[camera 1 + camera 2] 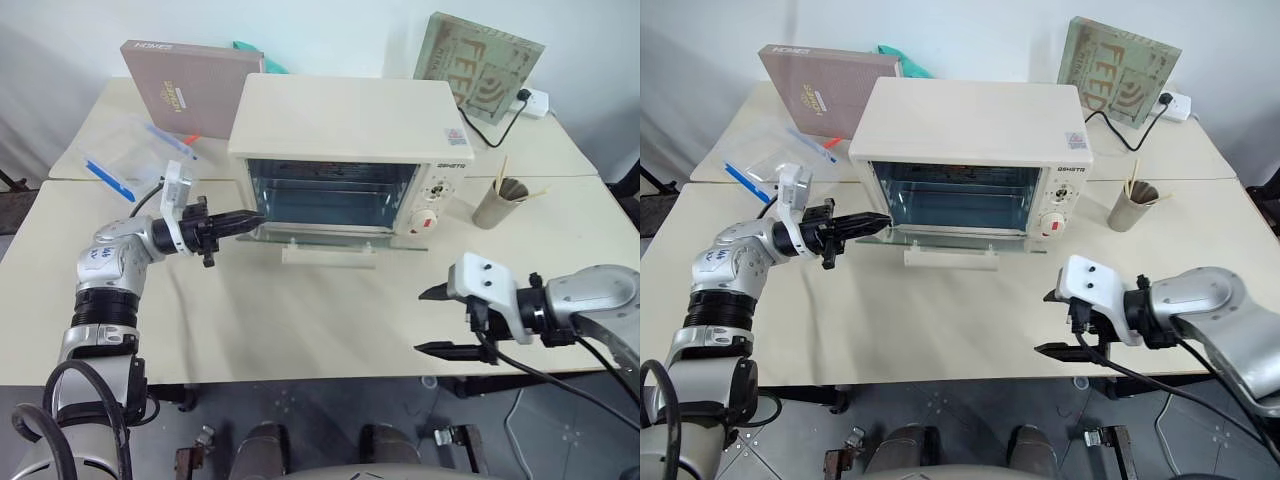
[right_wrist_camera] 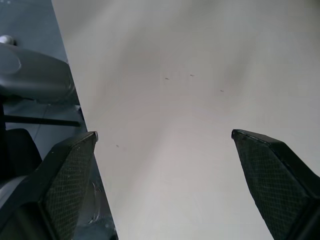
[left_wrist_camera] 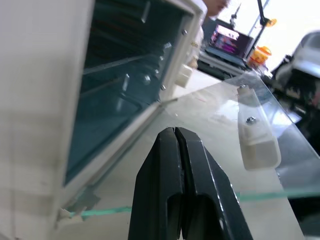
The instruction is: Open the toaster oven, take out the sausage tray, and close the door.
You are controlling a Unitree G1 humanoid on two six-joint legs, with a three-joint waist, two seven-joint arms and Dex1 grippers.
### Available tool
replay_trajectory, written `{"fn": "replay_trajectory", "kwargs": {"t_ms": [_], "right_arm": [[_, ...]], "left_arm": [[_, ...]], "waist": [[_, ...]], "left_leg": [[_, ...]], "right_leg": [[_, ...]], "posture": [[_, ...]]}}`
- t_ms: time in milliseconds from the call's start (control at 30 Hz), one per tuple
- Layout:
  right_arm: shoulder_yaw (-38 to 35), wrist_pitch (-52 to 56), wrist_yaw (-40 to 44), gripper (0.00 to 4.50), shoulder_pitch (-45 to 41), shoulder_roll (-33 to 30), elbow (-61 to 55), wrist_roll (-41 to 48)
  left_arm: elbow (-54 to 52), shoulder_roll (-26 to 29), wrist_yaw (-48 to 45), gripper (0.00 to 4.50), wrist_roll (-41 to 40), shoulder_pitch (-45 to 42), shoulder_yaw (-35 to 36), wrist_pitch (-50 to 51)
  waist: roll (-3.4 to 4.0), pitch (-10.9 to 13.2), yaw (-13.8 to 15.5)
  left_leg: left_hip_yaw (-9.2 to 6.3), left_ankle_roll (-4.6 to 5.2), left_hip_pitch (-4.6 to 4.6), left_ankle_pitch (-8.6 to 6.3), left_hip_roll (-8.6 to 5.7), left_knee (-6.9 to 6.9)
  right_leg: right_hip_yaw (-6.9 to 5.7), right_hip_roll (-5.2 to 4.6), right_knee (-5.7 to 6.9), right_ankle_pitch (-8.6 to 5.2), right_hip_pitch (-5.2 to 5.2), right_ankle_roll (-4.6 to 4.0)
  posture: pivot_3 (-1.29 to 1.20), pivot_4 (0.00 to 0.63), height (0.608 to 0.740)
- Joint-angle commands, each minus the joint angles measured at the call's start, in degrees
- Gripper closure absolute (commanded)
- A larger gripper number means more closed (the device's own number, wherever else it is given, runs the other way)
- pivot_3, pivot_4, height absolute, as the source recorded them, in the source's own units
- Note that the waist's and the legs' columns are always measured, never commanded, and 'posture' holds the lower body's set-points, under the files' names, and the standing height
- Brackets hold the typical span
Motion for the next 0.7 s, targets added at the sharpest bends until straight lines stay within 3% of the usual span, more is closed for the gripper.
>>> {"fn": "replay_trajectory", "kwargs": {"t_ms": [33,167,267,433,600,700], "right_arm": [[-7.1,0.8,2.1,0.0,0.3,-3.6,-1.0,3.0],[-8.7,-0.5,3.9,0.0,0.2,-6.8,-0.2,3.1],[-5.6,-1.4,2.1,0.0,-4.8,-5.9,-0.1,2.7],[4.9,-0.7,-6.8,0.0,-18.6,4.7,-0.3,-0.1],[16.0,-5.8,-13.3,0.0,-25.7,13.9,2.0,-9.7],[24.1,-10.8,-18.3,0.0,-28.7,18.4,5.8,-20.3]], "left_arm": [[-1.7,0.9,-1.7,4.49,1.6,0.9,-1.4,-0.9],[-1.5,1.7,-2.3,4.49,3.9,1.5,-3.6,-0.9],[-1.9,1.2,-2.6,4.49,4.9,1.9,-4.7,-2.1],[-1.3,1.0,-2.6,4.49,8.6,3.2,-7.8,-4.9],[-2.5,1.6,-3.3,4.49,11.3,4.9,-10.8,-4.9],[-3.6,1.9,-3.5,4.49,12.1,6.1,-11.7,-5.4]], "waist": [[0.0,0.0,0.2],[-0.01,0.0,0.5],[0.0,0.0,0.6],[0.0,0.0,0.0],[0.01,0.0,-0.4],[0.02,0.0,-0.5]], "left_leg": [[0.0,0.0,0.0,0.0,0.0,0.0],[0.0,0.0,0.0,0.0,0.0,0.05],[0.01,0.01,0.0,-0.01,0.0,0.06],[0.02,0.0,0.01,0.0,0.03,0.07],[0.02,-0.01,-0.03,-0.01,0.02,0.05],[0.03,-0.01,0.0,-0.01,0.02,0.09]], "right_leg": [[0.0,0.0,0.0,0.0,0.0,0.0],[0.01,0.0,0.01,0.0,0.01,0.0],[0.02,0.0,0.01,0.0,0.01,0.0],[0.03,0.0,0.05,0.0,-0.01,0.0],[0.0,0.0,0.08,0.0,-0.06,0.0],[0.03,0.0,0.12,0.0,-0.05,0.0]], "posture": [[0.0,0.15,0.74],[0.0,0.15,0.74],[0.0,0.15,0.74],[0.0,0.15,0.74],[0.0,0.15,0.74],[0.0,0.15,0.74]]}}
